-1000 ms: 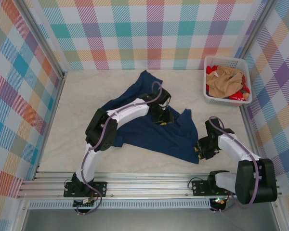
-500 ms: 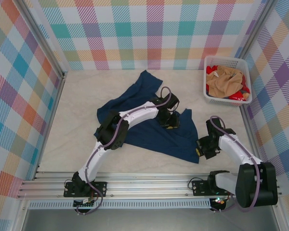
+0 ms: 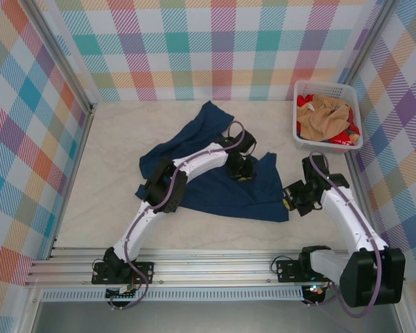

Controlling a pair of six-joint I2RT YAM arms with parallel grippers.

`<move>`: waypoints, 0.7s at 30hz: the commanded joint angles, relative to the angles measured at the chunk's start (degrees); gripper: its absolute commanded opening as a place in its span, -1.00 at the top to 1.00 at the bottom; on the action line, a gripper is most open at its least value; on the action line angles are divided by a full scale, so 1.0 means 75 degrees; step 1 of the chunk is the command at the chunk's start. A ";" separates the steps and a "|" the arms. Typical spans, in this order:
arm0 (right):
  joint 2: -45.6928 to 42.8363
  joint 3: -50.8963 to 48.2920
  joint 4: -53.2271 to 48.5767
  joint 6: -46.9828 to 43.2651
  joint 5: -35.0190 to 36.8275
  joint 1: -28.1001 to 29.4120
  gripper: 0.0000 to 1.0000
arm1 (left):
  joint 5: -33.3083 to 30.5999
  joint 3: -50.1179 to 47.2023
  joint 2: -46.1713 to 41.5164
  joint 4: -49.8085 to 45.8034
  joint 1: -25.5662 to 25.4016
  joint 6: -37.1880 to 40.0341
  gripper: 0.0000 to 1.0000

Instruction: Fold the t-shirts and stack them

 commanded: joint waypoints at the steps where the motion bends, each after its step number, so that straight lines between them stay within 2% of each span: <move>1: 0.0468 0.0741 -0.0018 -0.0592 -0.0288 0.0126 1.00 | -0.0645 0.0361 0.0807 -0.0701 0.0689 -0.0149 0.52; 6: 0.1259 0.1650 0.0056 -0.0999 -0.0346 0.0312 1.00 | -0.0602 0.1465 0.1414 -0.0886 0.1496 -0.0356 0.52; 12: 0.2192 0.1520 0.0433 -0.1575 -0.0003 0.0287 1.00 | -0.0139 0.2422 0.1835 -0.0396 0.2375 -0.0760 0.49; 14: 0.2558 0.1300 0.0811 -0.1830 0.0079 0.0254 1.00 | 0.0249 0.2699 0.1857 -0.0121 0.2501 -0.0782 0.41; 17: 0.3285 0.1304 0.1064 -0.2070 0.0254 0.0202 1.00 | 0.0400 0.3072 0.1520 -0.0328 0.2522 -0.0647 0.21; 21: 0.3911 0.1586 0.1107 -0.2297 0.0752 0.0015 1.00 | -0.0159 0.2367 0.0046 -0.1047 0.2493 -0.0385 -0.06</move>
